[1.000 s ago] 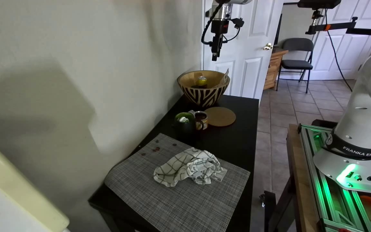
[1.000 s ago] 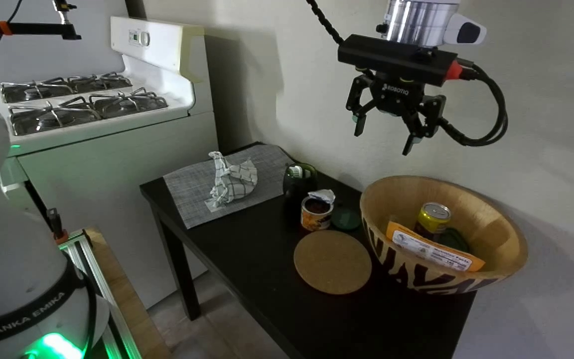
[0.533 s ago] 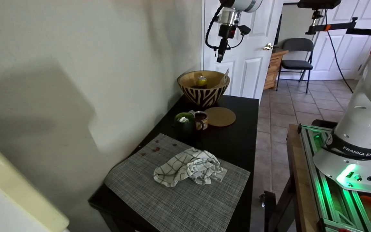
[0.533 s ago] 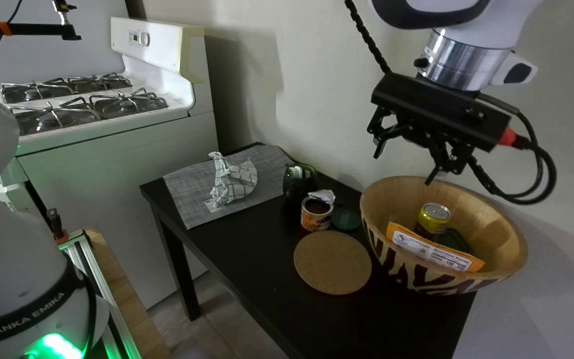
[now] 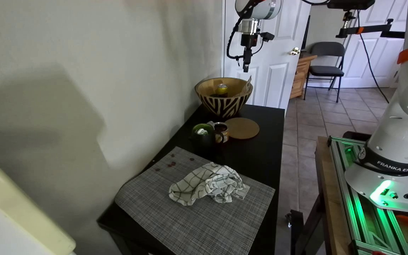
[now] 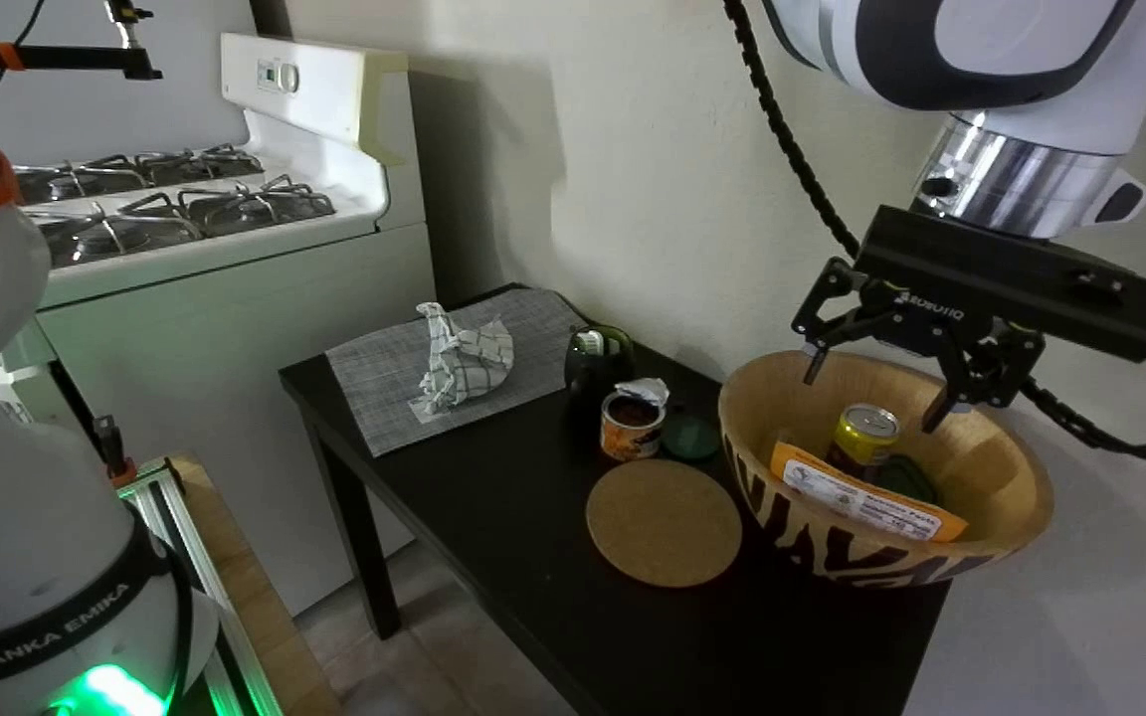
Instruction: Take the can out of the wooden bowl
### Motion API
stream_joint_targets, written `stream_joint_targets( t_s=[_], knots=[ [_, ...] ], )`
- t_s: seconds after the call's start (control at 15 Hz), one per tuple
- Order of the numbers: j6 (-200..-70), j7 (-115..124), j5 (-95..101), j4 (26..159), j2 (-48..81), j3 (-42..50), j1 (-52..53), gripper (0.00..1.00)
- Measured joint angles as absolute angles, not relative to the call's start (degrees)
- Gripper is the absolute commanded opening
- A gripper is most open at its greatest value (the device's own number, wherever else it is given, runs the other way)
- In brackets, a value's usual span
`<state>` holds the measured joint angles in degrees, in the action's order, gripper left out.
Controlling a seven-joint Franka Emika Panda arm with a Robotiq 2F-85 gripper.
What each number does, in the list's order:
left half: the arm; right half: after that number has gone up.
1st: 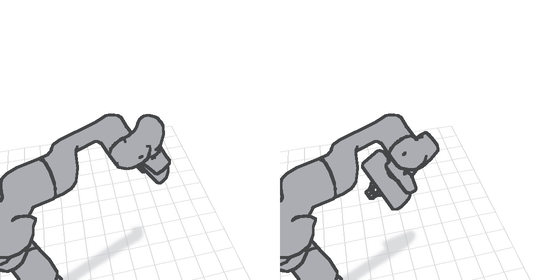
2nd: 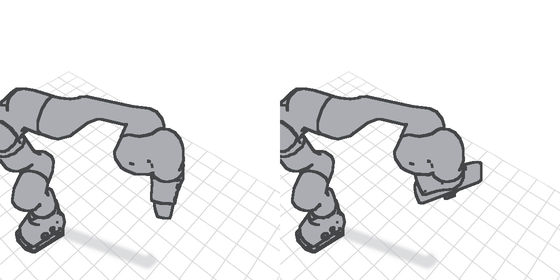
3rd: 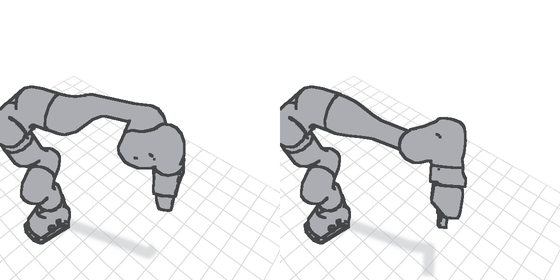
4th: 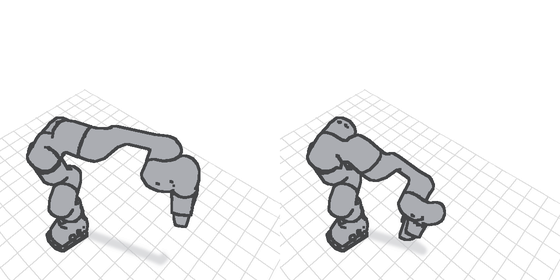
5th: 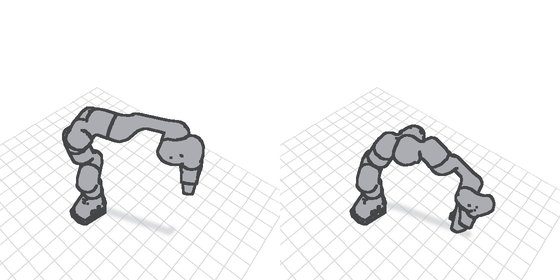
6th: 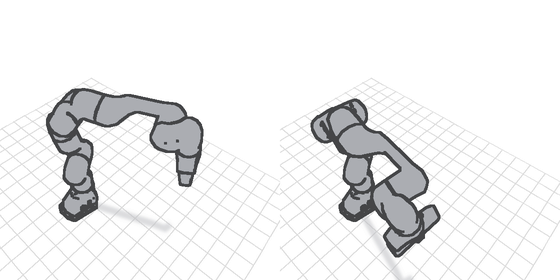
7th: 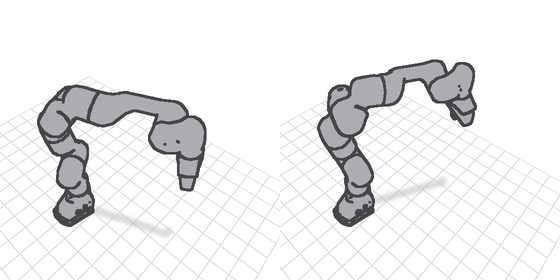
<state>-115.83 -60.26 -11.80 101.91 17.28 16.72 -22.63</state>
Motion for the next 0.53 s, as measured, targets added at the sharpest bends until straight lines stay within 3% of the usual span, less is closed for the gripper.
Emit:
stream_joint_targets(
  t_s=[0.53],
  knots=[
    [-117.3,-59.7,-11.8,97.4,21.4,15.5,-23.1,1.0]
  ],
)
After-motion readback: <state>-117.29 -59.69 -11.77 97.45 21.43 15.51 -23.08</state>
